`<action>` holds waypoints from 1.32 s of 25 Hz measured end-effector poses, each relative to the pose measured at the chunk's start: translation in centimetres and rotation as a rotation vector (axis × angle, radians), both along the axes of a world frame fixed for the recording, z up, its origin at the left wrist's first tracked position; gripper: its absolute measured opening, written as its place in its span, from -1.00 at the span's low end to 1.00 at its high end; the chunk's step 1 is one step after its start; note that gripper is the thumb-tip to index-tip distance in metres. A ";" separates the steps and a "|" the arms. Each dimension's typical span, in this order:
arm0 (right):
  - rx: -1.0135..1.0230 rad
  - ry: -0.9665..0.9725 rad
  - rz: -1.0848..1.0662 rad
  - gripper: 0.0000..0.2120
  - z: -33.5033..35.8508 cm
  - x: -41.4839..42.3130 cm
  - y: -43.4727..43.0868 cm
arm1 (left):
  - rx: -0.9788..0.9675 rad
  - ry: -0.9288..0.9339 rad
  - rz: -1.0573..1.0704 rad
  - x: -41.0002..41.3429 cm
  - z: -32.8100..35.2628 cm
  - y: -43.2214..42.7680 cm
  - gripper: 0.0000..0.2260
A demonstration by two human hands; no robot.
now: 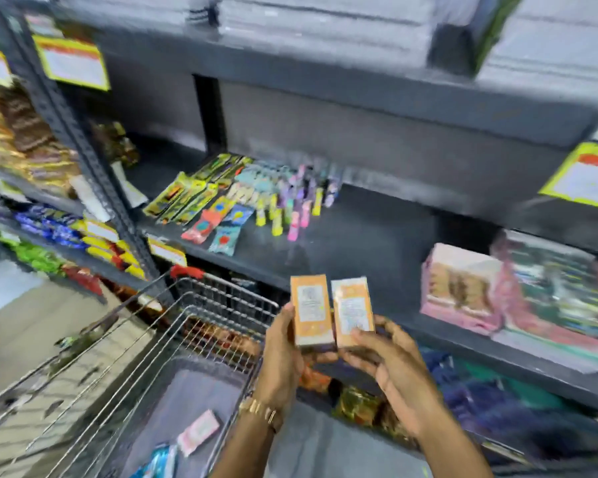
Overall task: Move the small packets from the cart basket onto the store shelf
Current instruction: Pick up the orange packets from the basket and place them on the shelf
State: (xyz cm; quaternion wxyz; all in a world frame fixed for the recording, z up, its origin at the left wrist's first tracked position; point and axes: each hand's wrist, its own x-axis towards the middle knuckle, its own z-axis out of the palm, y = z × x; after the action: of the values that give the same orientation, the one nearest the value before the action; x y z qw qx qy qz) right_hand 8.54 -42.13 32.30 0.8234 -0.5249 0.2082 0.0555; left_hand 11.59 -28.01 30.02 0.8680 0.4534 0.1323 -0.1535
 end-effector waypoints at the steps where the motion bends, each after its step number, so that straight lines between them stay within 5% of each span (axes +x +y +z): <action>1: -0.071 -0.032 -0.034 -0.80 0.3 -0.1 -1.3 | -0.017 -0.007 -0.036 0.2 0.3 -1.3 -0.66; 4: -0.326 -0.135 -0.177 -0.74 1.5 -0.5 -6.0 | 0.066 -0.106 -0.140 1.1 1.4 -5.4 -0.85; 10: -0.698 -0.140 -0.376 -0.71 3.4 0.6 -14.9 | 0.613 -0.663 -0.318 6.2 3.9 -11.5 -0.75; 14: -1.450 0.005 -0.413 -0.67 3.6 2.2 -17.3 | 0.973 -1.111 -0.316 9.2 4.0 -16.3 -0.72; 17: -1.776 -0.022 -0.366 -0.70 3.3 4.2 -17.7 | 1.330 -1.215 -0.336 9.9 2.6 -19.2 -0.70; 20: -1.859 -0.039 -0.113 -0.72 1.9 5.1 -17.3 | 1.610 -1.150 -0.584 9.4 -0.6 -20.7 -0.51; 25: -2.040 -0.049 0.067 -0.71 -1.6 5.1 -17.2 | 1.676 -1.198 -0.748 9.9 -2.3 -19.7 -0.36; 33: -1.973 0.206 0.209 -0.55 -1.5 5.1 -17.2 | 1.823 -1.161 -0.683 10.3 -1.7 -19.8 -0.42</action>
State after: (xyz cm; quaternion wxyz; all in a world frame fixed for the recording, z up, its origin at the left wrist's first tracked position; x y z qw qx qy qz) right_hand 13.68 -59.32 30.77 -0.0124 -0.9824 0.1845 -0.0249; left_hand 21.90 -47.85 28.29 0.0570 0.9318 -0.3585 0.0049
